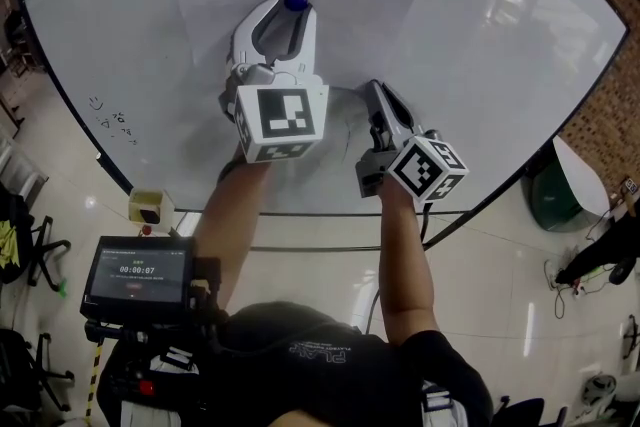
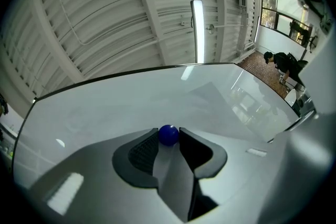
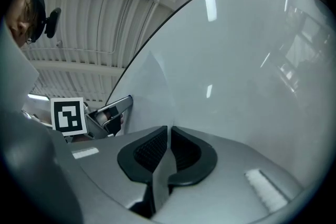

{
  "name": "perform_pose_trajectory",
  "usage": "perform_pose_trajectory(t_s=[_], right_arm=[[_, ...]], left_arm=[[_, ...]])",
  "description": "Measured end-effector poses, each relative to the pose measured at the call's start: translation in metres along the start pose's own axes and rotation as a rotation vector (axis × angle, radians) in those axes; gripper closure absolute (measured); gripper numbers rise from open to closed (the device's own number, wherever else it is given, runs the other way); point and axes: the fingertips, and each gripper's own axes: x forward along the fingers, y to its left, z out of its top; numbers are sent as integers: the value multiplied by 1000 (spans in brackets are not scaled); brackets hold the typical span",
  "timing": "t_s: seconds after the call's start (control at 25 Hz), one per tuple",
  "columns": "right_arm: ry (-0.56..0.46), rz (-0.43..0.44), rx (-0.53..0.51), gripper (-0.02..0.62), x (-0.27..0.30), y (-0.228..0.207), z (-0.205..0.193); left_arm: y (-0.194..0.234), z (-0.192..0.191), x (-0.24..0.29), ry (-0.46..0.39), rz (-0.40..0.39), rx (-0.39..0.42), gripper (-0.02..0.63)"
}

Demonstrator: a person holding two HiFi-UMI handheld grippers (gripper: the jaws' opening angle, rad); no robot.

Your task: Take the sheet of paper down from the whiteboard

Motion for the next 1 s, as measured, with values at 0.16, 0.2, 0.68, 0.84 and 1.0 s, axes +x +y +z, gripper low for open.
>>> perform_pose_trajectory(t_s=[0.16,0.2,0.68,0.84,1.0], right_arm=[[-8,1,-4,581,-1,2,2],[-13,3,-3,581,-2,3,2],[-106,7,-26,583,-29,18,11],[-76,-71,-101,583,-48,5,-6],[-38,-136,-79,583,-64,-11,-32]], left_arm=[[0,0,0,-1,-6,-4,481],[1,-1,0,0,-7,-5,482],[-2,-26,-18,31,-16,-48,483],[-19,-60,-41,89,-76,-91,483],[-47,-98,-68,131,-145,-197,483]])
